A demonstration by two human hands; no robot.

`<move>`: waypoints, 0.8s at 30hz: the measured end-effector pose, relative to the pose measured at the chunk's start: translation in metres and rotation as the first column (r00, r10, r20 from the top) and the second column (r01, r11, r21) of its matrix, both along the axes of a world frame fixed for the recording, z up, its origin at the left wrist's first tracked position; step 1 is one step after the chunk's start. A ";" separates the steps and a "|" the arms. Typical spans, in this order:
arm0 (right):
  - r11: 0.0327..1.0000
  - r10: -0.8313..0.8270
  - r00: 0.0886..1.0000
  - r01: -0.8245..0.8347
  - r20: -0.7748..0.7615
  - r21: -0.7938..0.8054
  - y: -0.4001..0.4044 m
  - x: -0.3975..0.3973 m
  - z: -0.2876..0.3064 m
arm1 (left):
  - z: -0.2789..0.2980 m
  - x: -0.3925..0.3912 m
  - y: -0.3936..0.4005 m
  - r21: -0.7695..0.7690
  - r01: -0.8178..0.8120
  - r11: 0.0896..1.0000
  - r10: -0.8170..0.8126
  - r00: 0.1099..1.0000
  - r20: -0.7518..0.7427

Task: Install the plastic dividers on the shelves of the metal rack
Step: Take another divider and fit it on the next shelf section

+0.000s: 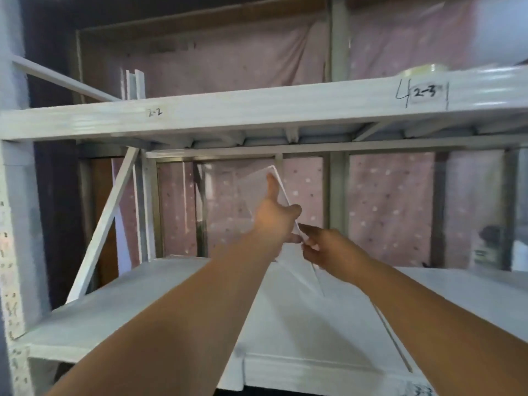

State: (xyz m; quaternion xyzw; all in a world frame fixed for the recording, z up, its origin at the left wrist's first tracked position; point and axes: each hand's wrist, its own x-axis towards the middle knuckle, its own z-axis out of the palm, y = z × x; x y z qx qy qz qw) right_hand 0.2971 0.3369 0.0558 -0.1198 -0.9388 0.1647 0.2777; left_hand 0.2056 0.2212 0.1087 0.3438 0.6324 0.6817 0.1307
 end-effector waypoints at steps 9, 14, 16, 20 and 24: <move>0.747 0.048 0.998 -0.065 -0.043 -0.661 0.057 0.118 -0.012 | -0.005 0.096 0.078 -0.082 0.169 0.982 -0.181 0.966 -0.183; 0.800 -0.001 0.999 -0.030 -0.051 -0.600 0.067 0.168 -0.018 | -0.006 0.130 0.102 -0.099 0.282 0.954 -0.298 0.929 -0.218; 0.835 -0.050 0.997 0.008 -0.060 -0.550 0.066 0.180 -0.020 | -0.010 0.139 0.109 -0.064 0.302 0.951 -0.308 0.919 -0.246; 0.847 -0.085 0.994 0.036 -0.070 -0.530 0.067 0.205 -0.020 | -0.028 0.154 0.116 -0.020 0.375 0.927 -0.359 0.868 -0.342; 0.850 -0.113 0.991 0.057 -0.076 -0.523 0.071 0.224 -0.022 | -0.040 0.169 0.125 0.007 0.470 0.883 -0.439 0.830 -0.344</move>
